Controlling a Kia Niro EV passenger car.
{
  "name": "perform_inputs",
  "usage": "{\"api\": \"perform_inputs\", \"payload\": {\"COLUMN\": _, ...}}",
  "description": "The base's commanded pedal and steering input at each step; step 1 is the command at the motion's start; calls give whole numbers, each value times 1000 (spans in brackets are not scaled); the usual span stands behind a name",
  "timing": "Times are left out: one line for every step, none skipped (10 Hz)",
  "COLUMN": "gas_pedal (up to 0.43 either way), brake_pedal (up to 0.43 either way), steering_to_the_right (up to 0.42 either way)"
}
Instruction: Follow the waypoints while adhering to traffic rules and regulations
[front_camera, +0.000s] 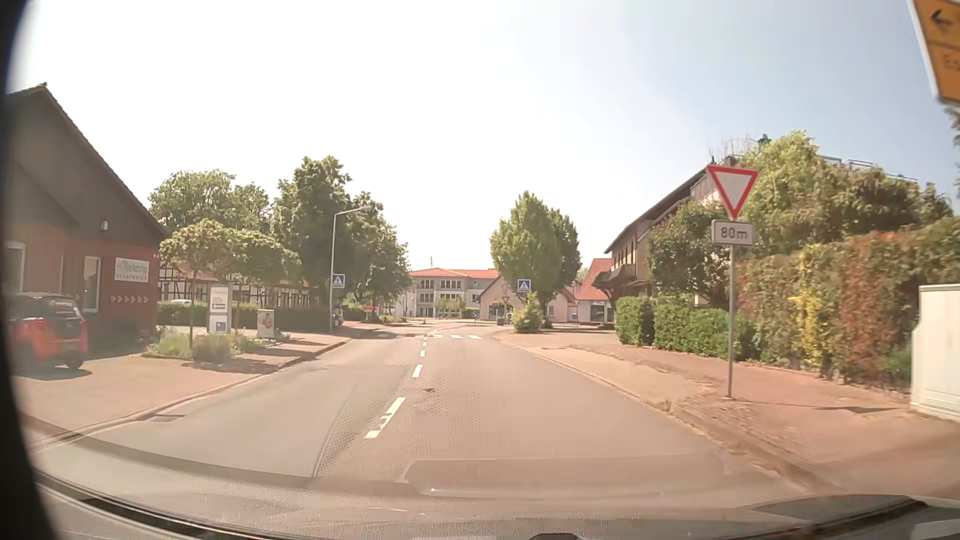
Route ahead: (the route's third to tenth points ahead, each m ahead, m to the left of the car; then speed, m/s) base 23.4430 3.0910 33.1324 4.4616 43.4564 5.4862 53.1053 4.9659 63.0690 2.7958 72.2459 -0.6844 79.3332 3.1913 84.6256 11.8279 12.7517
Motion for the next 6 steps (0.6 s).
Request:
{"api": "perform_inputs", "payload": {"gas_pedal": 130, "brake_pedal": 0, "steering_to_the_right": -22}}
{"api": "perform_inputs", "payload": {"gas_pedal": 130, "brake_pedal": 0, "steering_to_the_right": -25}}
{"api": "perform_inputs", "payload": {"gas_pedal": 130, "brake_pedal": 0, "steering_to_the_right": -30}}
{"api": "perform_inputs", "payload": {"gas_pedal": 110, "brake_pedal": 0, "steering_to_the_right": -34}}
{"api": "perform_inputs", "payload": {"gas_pedal": 67, "brake_pedal": 0, "steering_to_the_right": -34}}
{"api": "perform_inputs", "payload": {"gas_pedal": 8, "brake_pedal": 0, "steering_to_the_right": -34}}
